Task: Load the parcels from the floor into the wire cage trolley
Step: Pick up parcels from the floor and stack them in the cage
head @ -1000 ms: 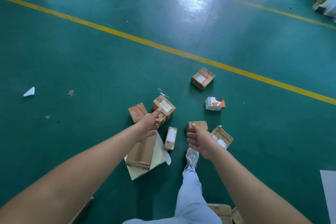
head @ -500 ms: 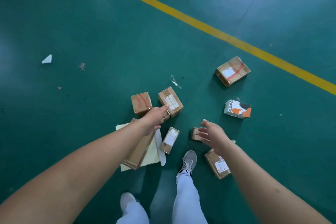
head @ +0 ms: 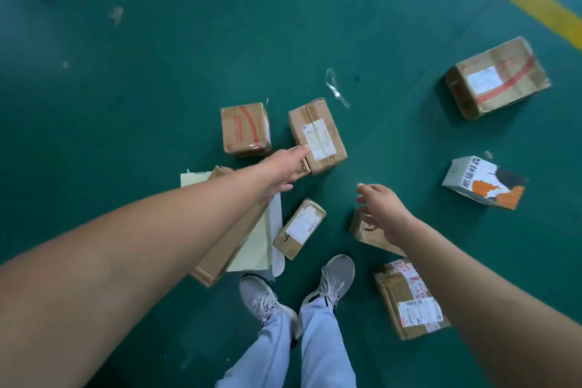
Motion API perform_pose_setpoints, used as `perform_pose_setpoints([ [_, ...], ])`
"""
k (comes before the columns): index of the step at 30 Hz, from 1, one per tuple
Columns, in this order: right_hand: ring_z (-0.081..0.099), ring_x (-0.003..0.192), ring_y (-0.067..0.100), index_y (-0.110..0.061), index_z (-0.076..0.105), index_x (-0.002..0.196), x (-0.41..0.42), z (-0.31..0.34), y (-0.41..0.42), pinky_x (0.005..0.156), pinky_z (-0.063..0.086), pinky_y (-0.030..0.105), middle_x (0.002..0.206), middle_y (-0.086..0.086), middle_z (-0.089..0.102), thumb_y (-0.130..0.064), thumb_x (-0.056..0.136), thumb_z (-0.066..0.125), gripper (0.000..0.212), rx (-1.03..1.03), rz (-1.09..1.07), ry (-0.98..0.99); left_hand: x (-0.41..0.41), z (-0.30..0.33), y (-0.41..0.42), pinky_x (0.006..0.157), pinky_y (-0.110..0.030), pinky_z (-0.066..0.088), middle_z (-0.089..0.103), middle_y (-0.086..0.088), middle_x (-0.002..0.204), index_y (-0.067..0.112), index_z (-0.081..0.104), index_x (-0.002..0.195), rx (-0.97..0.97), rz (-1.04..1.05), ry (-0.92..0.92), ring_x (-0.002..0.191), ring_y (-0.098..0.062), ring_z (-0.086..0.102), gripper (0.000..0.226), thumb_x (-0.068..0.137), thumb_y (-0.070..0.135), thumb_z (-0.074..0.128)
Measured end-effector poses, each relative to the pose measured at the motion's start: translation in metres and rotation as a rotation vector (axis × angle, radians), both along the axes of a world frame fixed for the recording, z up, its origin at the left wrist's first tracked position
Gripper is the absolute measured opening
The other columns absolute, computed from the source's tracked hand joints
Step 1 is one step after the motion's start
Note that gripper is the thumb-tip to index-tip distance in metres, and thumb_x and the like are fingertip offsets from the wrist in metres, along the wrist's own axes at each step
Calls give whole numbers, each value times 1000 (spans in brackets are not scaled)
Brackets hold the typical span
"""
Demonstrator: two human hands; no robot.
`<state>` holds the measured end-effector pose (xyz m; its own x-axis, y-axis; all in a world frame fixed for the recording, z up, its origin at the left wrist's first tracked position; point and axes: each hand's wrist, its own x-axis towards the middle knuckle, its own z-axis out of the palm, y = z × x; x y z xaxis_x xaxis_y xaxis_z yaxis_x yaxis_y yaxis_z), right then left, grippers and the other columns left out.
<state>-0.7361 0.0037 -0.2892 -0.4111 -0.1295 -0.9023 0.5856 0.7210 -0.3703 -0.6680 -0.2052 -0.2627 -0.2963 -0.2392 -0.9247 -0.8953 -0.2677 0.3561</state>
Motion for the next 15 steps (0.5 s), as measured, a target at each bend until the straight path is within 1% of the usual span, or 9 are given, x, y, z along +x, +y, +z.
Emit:
perform_pose_setpoints([
  [1,56,91,24,-1,56,131,-3,-29,-8,103,49,54,107,17,64,-38,105,48,45,1,26,8,-3,-28,-2,111,-41,46,53,-6,143,23,41,153,17,7,-2,128,-24,54,64,101,61,48],
  [2,65,103,38,-3,57,132,-6,-54,-15,103,50,56,113,19,66,-39,104,49,46,10,56,21,-4,-54,-1,111,-41,46,50,-7,149,24,38,154,44,18,-8,132,-25,52,65,101,61,48],
  [3,55,121,44,-6,57,133,-10,-72,-21,103,51,56,116,19,65,-40,103,50,46,17,81,43,-5,-74,2,110,-40,46,47,-7,154,25,36,156,71,27,-14,136,-26,50,67,101,60,48],
  [4,64,107,35,-10,57,135,-13,-95,-29,101,53,53,117,14,65,-40,103,51,45,19,99,56,-5,-99,6,109,-40,46,43,-6,157,26,34,158,102,42,-19,139,-26,48,67,101,60,49],
  [6,62,108,24,-16,55,138,-20,-142,-42,101,53,47,125,4,62,-39,102,52,43,15,135,111,-5,-150,18,110,-41,46,38,-3,161,28,31,159,145,71,-33,140,-26,45,67,101,57,51],
  [8,60,108,21,-18,50,144,-27,-184,-51,99,54,46,137,4,56,-36,101,54,46,23,165,168,-6,-194,32,113,-43,43,34,1,162,30,25,160,165,142,-31,141,-24,43,68,102,51,54],
  [11,59,90,16,-25,35,154,-36,-233,-56,77,53,34,150,5,41,-34,100,54,58,53,176,231,-10,-244,45,114,-45,41,28,3,165,35,8,162,132,250,-5,142,-24,40,81,99,47,60],
  [13,57,111,21,-29,22,160,-44,-260,-57,84,43,30,160,3,29,-34,100,55,68,60,183,261,-11,-268,50,116,-50,39,28,2,165,42,-1,160,84,303,12,142,-27,40,90,96,49,62],
  [15,44,137,25,-31,13,162,-51,-281,-60,97,37,31,165,-1,24,-35,99,57,78,46,179,263,-11,-288,53,115,-52,39,32,1,163,49,0,156,-10,284,38,139,-29,44,87,95,50,61],
])
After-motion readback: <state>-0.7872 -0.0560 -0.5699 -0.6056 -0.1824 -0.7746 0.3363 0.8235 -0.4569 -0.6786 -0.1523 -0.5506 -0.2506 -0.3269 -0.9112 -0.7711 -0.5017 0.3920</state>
